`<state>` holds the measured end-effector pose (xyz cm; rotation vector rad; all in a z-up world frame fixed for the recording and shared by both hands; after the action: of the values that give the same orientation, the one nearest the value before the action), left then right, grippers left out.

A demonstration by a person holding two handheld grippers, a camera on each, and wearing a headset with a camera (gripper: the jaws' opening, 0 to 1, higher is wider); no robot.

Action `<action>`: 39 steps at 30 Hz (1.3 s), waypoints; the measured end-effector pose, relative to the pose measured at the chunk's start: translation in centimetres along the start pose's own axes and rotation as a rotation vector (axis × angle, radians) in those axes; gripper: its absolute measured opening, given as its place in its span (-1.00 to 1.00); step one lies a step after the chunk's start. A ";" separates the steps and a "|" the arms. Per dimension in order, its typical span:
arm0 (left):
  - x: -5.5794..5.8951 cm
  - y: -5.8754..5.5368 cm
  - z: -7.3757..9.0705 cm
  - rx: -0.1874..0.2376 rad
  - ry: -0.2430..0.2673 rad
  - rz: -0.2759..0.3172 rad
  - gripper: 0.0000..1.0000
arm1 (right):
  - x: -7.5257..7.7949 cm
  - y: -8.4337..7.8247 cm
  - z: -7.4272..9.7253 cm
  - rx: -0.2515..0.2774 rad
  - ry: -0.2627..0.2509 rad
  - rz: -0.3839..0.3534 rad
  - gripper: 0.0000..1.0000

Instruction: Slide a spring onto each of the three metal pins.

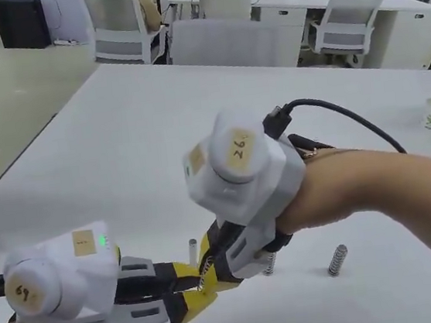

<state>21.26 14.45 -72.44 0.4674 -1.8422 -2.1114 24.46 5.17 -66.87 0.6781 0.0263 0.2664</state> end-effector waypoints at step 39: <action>-0.6 -2.2 3.1 -0.006 0.150 0.151 -0.05 | 1.0 -0.5 -0.5 -0.045 -0.003 0.006 -0.82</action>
<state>20.45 17.74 -74.22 0.4561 -1.7300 -1.9281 25.46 5.31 -67.49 0.6341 0.0153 0.2711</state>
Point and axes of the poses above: the centre of the closed fingertips' face, and the gripper's own axes: z roughly backward along the fingers, x roughly to its right, y roughly out of its top, the point moved 9 cm from there along z, roughly backward along the fingers, and after that the axes turned 11 degrees about x, right-handed, at the moved point
